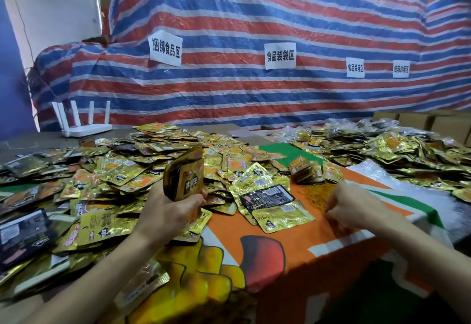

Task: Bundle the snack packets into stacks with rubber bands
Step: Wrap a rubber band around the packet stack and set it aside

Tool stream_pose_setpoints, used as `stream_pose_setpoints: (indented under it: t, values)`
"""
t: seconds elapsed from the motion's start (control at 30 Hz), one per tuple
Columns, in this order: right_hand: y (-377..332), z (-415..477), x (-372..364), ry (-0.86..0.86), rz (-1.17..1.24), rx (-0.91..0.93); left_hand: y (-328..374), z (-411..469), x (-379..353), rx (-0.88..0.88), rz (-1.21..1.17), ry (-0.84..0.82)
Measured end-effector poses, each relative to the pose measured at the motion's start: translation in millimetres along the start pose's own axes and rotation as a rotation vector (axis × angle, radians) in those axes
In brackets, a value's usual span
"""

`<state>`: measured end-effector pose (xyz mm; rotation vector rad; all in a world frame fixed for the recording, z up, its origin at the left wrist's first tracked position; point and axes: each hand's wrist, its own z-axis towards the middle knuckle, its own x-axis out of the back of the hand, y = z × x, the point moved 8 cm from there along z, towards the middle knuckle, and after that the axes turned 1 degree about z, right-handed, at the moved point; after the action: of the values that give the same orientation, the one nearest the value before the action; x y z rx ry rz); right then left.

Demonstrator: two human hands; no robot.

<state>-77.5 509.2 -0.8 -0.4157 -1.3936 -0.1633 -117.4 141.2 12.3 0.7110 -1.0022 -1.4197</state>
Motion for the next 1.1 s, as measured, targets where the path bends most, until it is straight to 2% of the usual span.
stream_pose_setpoints:
  t: [0.3,0.57,0.83,1.1]
  values:
    - [7.0,0.1,25.3,0.195,0.206,-0.012,-11.6,8.9,21.8,0.054,-0.071,0.083]
    - [11.5,7.2,25.6,0.207,0.278,-0.046,-20.4,6.6,33.4,0.1,-0.12,0.125]
    - [16.4,22.9,23.8,0.221,0.207,-0.061,-23.0,1.4,36.1,0.143,-0.131,0.121]
    - [7.5,21.3,23.1,0.238,0.241,-0.059,-21.7,-0.2,31.8,0.123,-0.108,0.103]
